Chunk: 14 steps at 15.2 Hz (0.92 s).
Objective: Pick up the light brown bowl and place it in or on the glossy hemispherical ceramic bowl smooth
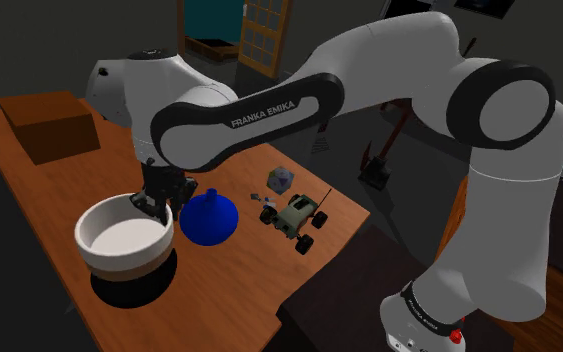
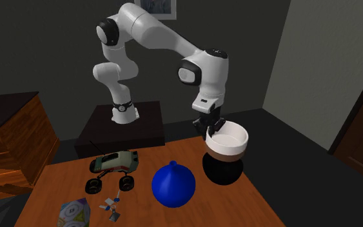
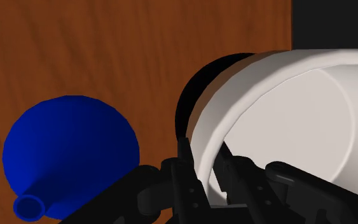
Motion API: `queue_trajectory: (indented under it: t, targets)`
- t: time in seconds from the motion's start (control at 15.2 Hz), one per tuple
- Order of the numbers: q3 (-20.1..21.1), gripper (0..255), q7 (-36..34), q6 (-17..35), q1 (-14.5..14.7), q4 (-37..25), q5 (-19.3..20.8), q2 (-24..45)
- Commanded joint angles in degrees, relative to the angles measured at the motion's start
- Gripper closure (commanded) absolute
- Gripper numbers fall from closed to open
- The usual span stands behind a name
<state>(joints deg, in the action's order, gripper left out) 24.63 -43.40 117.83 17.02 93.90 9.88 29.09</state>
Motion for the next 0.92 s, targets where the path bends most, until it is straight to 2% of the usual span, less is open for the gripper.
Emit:
queue_trajectory:
  t: [0.0,0.86]
  targets:
    - [-0.2,255,-0.2,0.8,0.3,-0.2,0.4,1.0]
    - [-1.7,255,-1.3,8.2,1.2,2.2,2.7,6.2]
